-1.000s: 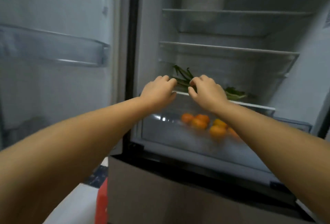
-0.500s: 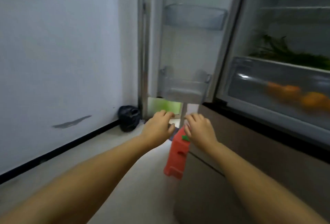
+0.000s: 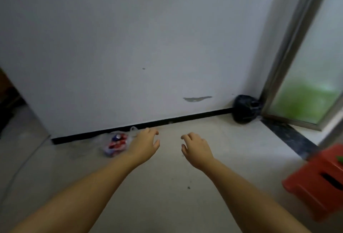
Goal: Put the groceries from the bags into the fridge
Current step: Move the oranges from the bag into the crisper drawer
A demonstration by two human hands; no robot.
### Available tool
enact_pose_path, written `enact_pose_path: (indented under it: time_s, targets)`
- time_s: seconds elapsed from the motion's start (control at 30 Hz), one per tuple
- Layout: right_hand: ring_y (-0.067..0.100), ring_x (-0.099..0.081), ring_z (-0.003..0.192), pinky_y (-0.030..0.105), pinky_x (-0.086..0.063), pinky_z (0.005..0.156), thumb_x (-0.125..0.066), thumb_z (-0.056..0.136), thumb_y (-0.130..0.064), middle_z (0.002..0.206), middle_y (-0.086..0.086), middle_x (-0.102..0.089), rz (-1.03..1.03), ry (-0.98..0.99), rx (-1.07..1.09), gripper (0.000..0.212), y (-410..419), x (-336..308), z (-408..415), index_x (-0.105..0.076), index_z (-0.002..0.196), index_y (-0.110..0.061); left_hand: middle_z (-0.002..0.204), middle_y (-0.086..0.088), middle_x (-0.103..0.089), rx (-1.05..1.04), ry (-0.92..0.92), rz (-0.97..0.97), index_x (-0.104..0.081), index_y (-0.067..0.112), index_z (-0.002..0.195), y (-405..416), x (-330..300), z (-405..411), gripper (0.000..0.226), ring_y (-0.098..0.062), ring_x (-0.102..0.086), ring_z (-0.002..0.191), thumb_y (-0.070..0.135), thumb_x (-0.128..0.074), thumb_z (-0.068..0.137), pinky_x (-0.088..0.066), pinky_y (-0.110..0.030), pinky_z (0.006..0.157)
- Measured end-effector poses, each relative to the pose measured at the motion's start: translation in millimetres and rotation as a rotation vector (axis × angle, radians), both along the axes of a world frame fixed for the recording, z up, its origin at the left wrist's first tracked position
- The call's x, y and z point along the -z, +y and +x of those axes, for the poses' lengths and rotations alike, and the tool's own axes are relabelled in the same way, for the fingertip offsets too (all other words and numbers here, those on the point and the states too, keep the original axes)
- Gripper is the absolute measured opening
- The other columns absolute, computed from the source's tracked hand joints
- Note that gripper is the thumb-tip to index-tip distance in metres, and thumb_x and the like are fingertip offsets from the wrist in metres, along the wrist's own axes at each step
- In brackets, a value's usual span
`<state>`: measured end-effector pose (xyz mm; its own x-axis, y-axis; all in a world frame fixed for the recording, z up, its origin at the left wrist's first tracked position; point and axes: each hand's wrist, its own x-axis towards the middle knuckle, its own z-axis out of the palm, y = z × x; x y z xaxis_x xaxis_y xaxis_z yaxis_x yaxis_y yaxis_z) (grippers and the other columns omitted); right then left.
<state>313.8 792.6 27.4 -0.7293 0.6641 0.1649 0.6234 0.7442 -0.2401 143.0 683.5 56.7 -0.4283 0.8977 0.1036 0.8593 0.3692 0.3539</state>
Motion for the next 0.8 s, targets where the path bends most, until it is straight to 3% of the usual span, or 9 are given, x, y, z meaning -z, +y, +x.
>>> enact_pose_path:
  time_s: [0.27, 0.6, 0.8]
  targets:
    - [0.022, -0.045, 0.123, 0.036, -0.037, 0.1, -0.034, 0.1, -0.032, 0.137, 0.003, -0.045, -0.111, -0.198, -0.13, 0.04, 12, 42, -114, -0.041, 0.137, -0.019, 0.127, -0.006, -0.052, -0.179, -0.154, -0.104, -0.052, 0.016, 0.124, -24, 60, -102, 0.033, -0.022, -0.052, 0.114, 0.025, -0.05, 0.092, -0.047, -0.035, 0.091]
    - [0.025, -0.048, 0.12, 0.039, -0.042, 0.101, -0.036, 0.1, -0.031, 0.136, 0.006, -0.045, -0.245, -0.354, -0.139, 0.038, 145, 80, -252, -0.042, 0.135, -0.018, 0.12, -0.009, -0.052, -0.325, -0.228, -0.17, -0.055, 0.012, 0.117, 70, 92, -242, 0.028, -0.025, -0.053, 0.106, 0.024, -0.049, 0.092, -0.046, -0.034, 0.083]
    - [0.025, -0.048, 0.119, 0.038, -0.043, 0.099, -0.037, 0.1, -0.03, 0.136, 0.006, -0.045, -0.268, -0.415, -0.222, 0.038, 190, 90, -339, -0.042, 0.136, -0.018, 0.122, -0.007, -0.051, -0.385, -0.292, -0.195, -0.054, 0.013, 0.118, 105, 108, -306, 0.028, -0.023, -0.053, 0.107, 0.023, -0.049, 0.092, -0.048, -0.038, 0.089]
